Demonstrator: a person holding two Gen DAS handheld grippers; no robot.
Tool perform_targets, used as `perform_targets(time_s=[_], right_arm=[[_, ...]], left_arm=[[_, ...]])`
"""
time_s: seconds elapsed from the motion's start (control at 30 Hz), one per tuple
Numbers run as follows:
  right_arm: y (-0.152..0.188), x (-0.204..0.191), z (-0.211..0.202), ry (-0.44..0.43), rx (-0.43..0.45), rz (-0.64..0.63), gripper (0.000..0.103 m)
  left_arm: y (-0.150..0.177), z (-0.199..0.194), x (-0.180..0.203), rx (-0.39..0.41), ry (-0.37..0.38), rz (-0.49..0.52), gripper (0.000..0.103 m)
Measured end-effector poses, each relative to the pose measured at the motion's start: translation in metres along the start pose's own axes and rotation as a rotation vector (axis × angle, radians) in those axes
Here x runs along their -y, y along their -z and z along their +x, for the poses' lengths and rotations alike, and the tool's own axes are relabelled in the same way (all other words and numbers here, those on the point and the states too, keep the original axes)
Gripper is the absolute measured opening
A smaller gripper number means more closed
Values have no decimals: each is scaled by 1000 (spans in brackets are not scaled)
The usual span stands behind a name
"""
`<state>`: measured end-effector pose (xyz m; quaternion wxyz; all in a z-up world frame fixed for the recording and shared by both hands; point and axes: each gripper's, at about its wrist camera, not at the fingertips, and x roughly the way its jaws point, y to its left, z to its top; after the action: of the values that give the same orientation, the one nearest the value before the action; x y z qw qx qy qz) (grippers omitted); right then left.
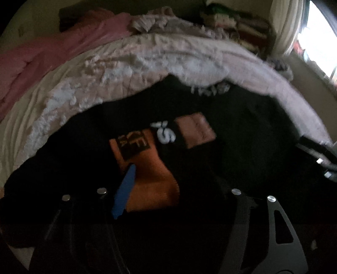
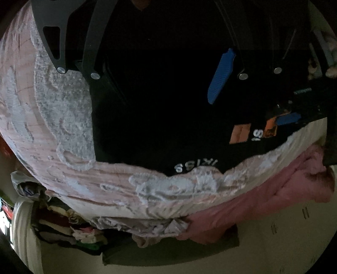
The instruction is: Fold small clothes
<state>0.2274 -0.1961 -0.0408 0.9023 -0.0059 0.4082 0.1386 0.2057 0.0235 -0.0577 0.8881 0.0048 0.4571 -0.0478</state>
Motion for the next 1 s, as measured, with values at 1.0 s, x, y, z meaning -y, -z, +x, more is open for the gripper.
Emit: perform_targets(time_s=[1.0], right_arm=[[3, 3, -12, -15, -18, 30, 86]], left_arm=[[18, -40, 0, 31, -14, -31, 69]])
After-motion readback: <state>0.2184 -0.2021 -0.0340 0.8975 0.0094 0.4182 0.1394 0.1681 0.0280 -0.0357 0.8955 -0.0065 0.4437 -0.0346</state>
